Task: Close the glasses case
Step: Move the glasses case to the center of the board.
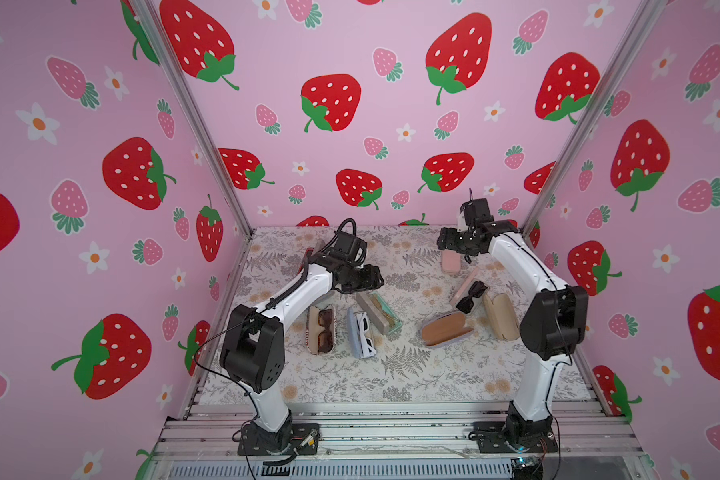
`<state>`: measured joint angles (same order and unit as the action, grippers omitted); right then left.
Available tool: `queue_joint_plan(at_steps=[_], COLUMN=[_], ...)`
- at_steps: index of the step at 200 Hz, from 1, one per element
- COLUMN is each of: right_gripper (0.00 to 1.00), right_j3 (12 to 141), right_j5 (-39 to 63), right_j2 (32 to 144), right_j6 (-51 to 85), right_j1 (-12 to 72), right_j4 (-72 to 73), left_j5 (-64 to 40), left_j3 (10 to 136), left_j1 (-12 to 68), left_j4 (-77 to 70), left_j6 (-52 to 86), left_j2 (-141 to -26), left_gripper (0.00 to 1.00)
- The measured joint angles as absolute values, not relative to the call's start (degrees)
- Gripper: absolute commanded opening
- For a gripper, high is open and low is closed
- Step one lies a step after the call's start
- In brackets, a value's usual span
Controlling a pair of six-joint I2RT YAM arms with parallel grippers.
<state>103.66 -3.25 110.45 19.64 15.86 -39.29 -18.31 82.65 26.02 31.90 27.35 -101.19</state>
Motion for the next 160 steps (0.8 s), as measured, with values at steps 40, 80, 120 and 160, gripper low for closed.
queue_joint_plan(at_steps=[40,80,120,160], right_gripper=[0.71,0.73,0.74,0.74], right_j3=[93.8,86.1,82.3,79.6], right_j5=[-1.5,-0.9,-0.3,0.0], right_j2=[102.8,99.1,96.2,95.4], right_j6=[19.4,19.7,20.1,20.6], right_j1=[20.1,24.4,26.6,26.6], right_j4=[-38.8,-39.2,-39.2,-39.1], left_j5=[-13.2,-7.5,-3.9,-2.4], left_j3=[82.7,82.7,82.7,82.0], left_j1=[30.1,32.9,34.8,35.2], left_j4=[35.1,37.6,38.6,38.3], left_j6=[28.4,29.2,30.6,32.7], left_j2=[-101.4,-101.4,-101.4,-101.4], left_gripper=[0.74,0.74,0.71,0.69])
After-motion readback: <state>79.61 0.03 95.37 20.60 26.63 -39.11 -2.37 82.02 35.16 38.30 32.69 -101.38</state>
